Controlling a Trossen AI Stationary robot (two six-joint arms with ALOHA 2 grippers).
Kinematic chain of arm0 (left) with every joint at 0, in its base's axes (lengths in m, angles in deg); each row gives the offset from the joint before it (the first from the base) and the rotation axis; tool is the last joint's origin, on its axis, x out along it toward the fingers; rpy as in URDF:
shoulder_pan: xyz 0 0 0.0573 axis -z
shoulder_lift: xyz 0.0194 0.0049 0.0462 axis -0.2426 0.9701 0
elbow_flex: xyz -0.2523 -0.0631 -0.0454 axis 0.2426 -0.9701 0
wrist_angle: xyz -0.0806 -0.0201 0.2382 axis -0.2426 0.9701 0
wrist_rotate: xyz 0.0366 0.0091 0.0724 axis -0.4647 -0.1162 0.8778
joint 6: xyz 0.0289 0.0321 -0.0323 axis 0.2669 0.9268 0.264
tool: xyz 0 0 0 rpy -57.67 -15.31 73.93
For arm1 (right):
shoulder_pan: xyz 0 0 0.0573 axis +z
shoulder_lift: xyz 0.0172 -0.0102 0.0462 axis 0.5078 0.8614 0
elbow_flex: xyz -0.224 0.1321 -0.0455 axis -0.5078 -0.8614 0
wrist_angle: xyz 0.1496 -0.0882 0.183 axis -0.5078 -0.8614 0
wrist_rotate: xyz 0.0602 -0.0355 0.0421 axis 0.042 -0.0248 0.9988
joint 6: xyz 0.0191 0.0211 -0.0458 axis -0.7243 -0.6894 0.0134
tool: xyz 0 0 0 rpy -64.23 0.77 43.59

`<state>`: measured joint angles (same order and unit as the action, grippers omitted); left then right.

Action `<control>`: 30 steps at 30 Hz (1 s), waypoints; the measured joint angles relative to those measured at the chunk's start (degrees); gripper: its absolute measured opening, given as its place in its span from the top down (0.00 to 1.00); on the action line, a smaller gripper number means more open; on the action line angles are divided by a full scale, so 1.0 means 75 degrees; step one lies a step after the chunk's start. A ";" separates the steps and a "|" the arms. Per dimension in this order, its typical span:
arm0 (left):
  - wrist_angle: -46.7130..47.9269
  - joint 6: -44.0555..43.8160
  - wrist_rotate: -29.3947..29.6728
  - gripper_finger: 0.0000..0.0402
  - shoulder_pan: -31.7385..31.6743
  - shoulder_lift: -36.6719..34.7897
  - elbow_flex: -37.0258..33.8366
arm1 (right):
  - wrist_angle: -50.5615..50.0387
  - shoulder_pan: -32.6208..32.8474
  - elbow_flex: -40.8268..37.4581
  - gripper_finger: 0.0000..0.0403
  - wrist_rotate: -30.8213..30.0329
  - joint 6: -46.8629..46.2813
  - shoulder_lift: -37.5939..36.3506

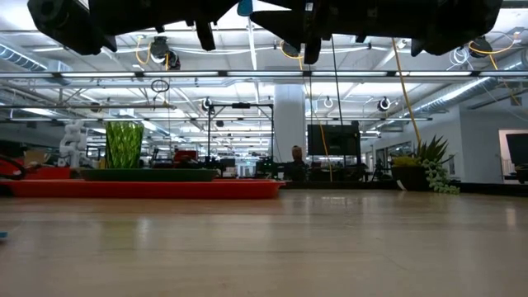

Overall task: Pick and place plate/cup/fork/spoon on tray
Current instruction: Put the blue fork on the orange tray to the right side of the green plate

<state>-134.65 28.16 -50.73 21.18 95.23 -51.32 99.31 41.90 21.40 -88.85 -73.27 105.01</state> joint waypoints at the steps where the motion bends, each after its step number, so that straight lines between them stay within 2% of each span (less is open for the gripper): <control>1: -0.0004 0.0002 0.0000 0.99 0.0000 -0.0002 0.0000 | 0.0012 -0.0009 0.0000 0.52 0.0000 -0.0003 0.0007; 13: 0.0030 0.0006 0.0048 0.99 -0.0015 -0.0002 0.0000 | 0.0210 -0.0176 0.0000 0.55 -0.0003 -0.0333 0.0014; 23: 0.0000 -0.0031 0.0679 0.99 -0.0015 -0.0002 0.0000 | 0.0209 -0.0315 0.0000 0.75 0.0009 -0.0522 0.0014; 30: -0.0415 -0.0030 0.0735 0.99 -0.0012 -0.0008 0.0006 | 0.0245 -0.0329 0.0003 0.89 0.0179 -0.0522 0.0011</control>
<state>-137.76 27.94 -45.22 21.09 95.17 -51.28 101.15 39.43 21.42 -87.51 -77.18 105.10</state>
